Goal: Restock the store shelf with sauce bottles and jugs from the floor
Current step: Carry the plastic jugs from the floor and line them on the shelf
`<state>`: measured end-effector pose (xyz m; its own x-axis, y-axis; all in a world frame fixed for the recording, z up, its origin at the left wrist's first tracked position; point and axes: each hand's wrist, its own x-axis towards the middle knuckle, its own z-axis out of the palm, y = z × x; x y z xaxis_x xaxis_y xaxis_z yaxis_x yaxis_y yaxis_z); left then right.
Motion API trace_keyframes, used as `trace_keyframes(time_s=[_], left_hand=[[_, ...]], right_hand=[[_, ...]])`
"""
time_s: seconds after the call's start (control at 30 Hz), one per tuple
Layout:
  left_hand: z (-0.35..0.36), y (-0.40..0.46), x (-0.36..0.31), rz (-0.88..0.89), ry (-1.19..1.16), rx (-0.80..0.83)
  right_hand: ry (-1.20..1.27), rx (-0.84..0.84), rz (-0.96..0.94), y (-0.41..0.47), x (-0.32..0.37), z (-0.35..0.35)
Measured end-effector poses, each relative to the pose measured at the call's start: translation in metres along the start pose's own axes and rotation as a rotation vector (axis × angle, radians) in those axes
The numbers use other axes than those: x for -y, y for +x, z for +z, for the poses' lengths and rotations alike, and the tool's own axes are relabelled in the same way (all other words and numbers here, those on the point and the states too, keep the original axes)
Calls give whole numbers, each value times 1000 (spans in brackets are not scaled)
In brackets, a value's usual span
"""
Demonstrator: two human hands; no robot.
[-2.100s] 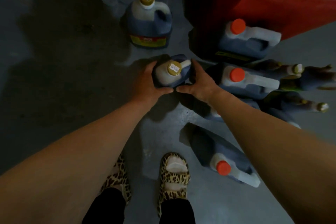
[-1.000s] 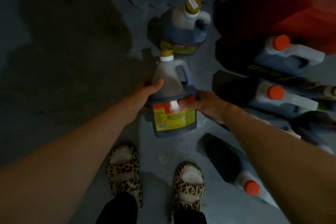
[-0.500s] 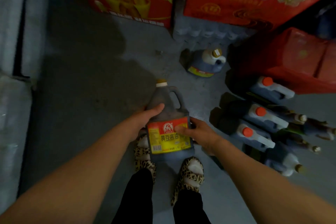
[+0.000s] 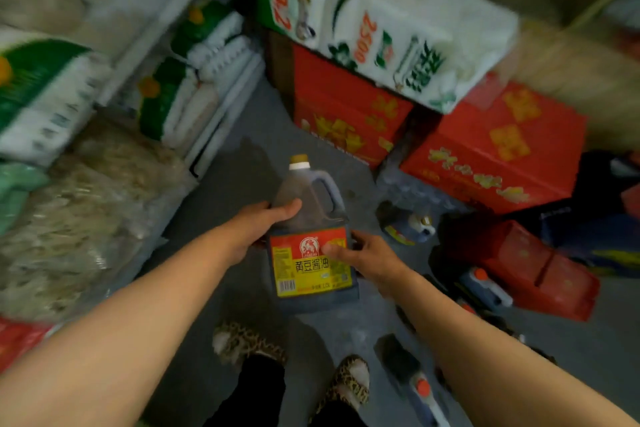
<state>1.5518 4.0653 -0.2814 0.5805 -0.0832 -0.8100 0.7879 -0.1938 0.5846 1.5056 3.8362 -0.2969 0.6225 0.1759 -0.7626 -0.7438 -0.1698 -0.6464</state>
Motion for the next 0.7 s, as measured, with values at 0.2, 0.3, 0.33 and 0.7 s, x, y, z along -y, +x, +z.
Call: trace_keyframes(time_s=[0.2, 0.3, 0.33, 0.7], left_hand=[[-111, -91, -105, 172, 12, -56], [-163, -141, -166, 284, 39, -143], [-179, -158, -185, 323, 44, -168], [-330, -321, -354, 742, 28, -574]], right_hand=[[-68, 11, -208, -36, 148, 71], [-73, 43, -343, -55, 227, 107], [-79, 55, -390, -60, 253, 119], [-103, 308, -895, -96, 528, 225]])
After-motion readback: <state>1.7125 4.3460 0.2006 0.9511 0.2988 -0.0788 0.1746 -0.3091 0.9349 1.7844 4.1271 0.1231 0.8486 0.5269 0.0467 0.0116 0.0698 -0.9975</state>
